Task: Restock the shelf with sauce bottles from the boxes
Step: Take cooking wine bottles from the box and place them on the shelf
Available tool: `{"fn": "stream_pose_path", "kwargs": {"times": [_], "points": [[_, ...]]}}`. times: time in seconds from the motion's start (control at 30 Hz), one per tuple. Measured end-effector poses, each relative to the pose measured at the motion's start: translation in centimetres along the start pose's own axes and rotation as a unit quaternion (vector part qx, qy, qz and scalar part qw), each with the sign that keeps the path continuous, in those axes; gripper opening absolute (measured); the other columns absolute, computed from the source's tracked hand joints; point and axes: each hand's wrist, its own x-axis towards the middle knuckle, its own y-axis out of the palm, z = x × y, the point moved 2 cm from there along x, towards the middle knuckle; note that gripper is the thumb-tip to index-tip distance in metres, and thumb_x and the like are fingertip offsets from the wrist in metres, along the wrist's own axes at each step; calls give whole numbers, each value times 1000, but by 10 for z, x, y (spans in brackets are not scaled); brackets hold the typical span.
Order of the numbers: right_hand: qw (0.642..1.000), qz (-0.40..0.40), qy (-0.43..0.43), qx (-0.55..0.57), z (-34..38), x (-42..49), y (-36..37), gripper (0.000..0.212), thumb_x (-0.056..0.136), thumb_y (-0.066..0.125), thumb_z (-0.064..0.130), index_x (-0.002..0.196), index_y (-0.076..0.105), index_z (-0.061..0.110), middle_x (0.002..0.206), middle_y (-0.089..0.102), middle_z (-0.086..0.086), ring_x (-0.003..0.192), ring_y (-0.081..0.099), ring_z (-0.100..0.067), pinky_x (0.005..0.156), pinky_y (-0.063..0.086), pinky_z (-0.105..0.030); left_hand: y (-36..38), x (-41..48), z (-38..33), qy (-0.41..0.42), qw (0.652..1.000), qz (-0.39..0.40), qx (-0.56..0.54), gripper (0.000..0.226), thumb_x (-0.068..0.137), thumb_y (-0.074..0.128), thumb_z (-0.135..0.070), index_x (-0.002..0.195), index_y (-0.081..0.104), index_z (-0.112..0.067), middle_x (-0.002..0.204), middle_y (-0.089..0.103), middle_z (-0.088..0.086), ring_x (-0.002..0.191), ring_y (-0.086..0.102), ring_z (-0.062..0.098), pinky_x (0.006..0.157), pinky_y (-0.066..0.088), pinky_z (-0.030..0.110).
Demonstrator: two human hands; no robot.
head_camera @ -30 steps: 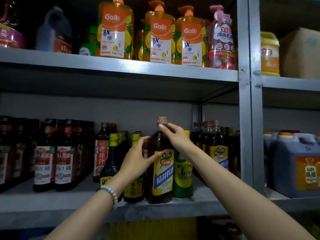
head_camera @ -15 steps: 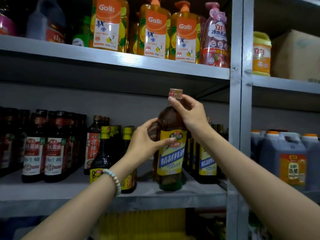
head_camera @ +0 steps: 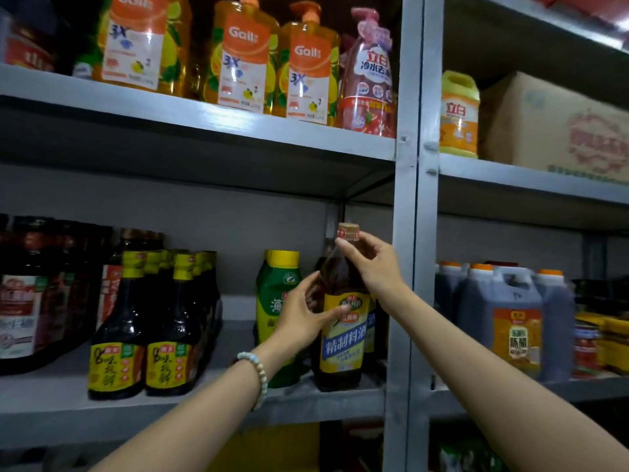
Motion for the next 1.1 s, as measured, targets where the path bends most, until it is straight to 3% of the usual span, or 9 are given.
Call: {"fn": "stream_pose_path", "kwargs": {"times": [0.1, 0.27, 0.33, 0.47, 0.57, 0.67, 0.8, 0.93, 1.1], "points": [[1000, -3, 17, 15, -16, 3, -2, 28, 85, 68, 31, 104, 68, 11, 96, 71, -2, 91, 68, -15, 70, 55, -18, 9, 2, 10, -7, 1000, -3, 5, 65, 70, 81, -18, 127, 51, -19, 113, 63, -10, 104, 60, 2, 84, 50, 14], [999, -5, 28, -34, -25, 13, 1, 36, 87, 64, 33, 117, 61, 13, 109, 68, -2, 101, 64, -15, 89, 53, -31, 14, 10, 21, -19, 999, 12, 27, 62, 73, 78, -29, 128, 50, -27, 119, 64, -8, 107, 62, 6, 94, 52, 34], [997, 1, 20, -69, -25, 11, 1, 46, 88, 64, 28, 129, 51, 14, 120, 60, 1, 110, 57, -12, 92, 48, -27, 15, 13, 24, -31, 999, 19, 32, 68, 71, 78, -37, 131, 49, -28, 120, 65, -8, 108, 63, 10, 95, 51, 39], [997, 52, 7, -59, -23, 3, -5, 81, 86, 67, 15, 150, 18, 15, 150, 34, 0, 135, 37, -13, 104, 35, -22, 17, 13, 30, -43, 998, 33, 11, 62, 77, 74, -31, 133, 47, -26, 118, 66, -7, 107, 64, 11, 94, 52, 39], [992, 58, -72, -84, -9, 1, -19, 80, 84, 69, 16, 149, 21, 19, 153, 31, 1, 137, 32, -9, 105, 31, -18, 19, 13, 29, -40, 999, 36, -2, 57, 81, 71, -27, 130, 43, -32, 111, 65, -13, 103, 64, 7, 89, 54, 31], [950, 20, -219, -223, -2, 3, -40, 71, 86, 66, 30, 146, 30, 22, 152, 33, 1, 140, 28, -9, 114, 24, -26, 19, 5, 31, -54, 995, 84, 10, 74, 83, 69, -22, 141, 24, -36, 114, 58, -20, 104, 60, 1, 87, 53, 26], [871, 22, -235, -430, -40, 5, -65, 70, 90, 37, 56, 151, 17, 27, 160, 2, 3, 146, -8, -12, 118, -7, -35, 25, -16, 46, -99, 979, 157, 85, 108, 84, 69, -14, 142, -19, -39, 123, 49, -15, 113, 54, 7, 97, 45, 26], [824, 20, -252, -507, -65, 4, -71, 66, 95, 29, 53, 151, 10, 26, 160, -5, -1, 146, -16, -14, 118, -13, -35, 28, -16, 53, -90, 981, 141, 95, 107, 83, 70, -20, 143, -16, -41, 122, 49, -17, 109, 54, 4, 90, 44, 17], [819, 21, -257, -513, -66, 5, -70, 68, 94, 20, 60, 151, 9, 25, 160, -4, -3, 147, -13, -17, 119, -10, -37, 43, -6, 66, -66, 983, 152, 84, 109, 80, 72, -25, 147, -13, -39, 138, 48, -13, 118, 52, 5, 104, 43, 32]]}}
